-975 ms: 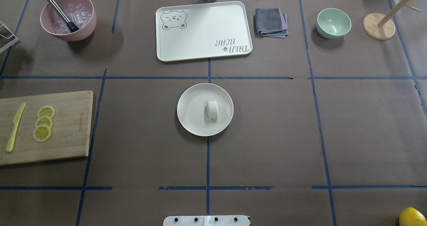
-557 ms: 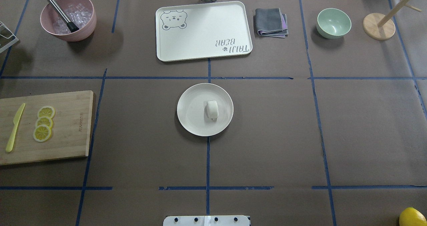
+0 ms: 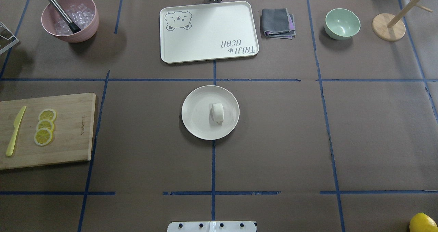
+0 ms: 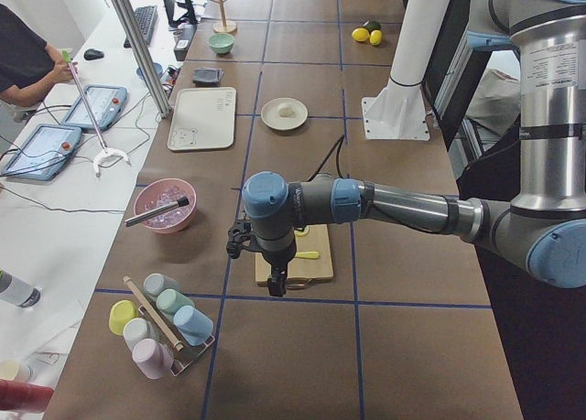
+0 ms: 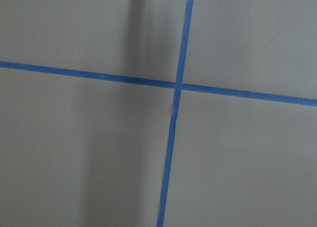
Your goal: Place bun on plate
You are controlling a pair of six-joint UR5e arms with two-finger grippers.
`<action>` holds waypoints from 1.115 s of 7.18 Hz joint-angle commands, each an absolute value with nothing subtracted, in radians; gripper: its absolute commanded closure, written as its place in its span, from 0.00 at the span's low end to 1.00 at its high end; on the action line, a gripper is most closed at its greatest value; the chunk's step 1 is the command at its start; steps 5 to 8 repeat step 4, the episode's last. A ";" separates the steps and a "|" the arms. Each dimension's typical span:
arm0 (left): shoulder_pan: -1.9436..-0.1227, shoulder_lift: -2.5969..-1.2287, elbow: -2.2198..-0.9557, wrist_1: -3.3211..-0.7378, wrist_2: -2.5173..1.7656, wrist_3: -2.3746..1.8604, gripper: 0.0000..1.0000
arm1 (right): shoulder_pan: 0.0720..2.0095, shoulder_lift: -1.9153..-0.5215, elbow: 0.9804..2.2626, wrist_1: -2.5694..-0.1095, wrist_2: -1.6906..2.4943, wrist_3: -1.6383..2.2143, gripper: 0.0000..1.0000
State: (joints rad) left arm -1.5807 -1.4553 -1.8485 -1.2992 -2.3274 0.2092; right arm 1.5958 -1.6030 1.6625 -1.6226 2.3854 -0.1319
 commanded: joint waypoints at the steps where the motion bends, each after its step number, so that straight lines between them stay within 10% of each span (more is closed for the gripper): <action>1: -1.580 -1.471 -1.844 -1.299 -2.335 0.210 0.00 | 1.595 -1.603 1.661 -1.621 2.382 -0.132 0.00; 8: -1.580 -1.513 -1.838 -1.298 -2.332 0.218 0.00 | 1.601 -1.608 1.675 -1.621 2.390 -0.132 0.00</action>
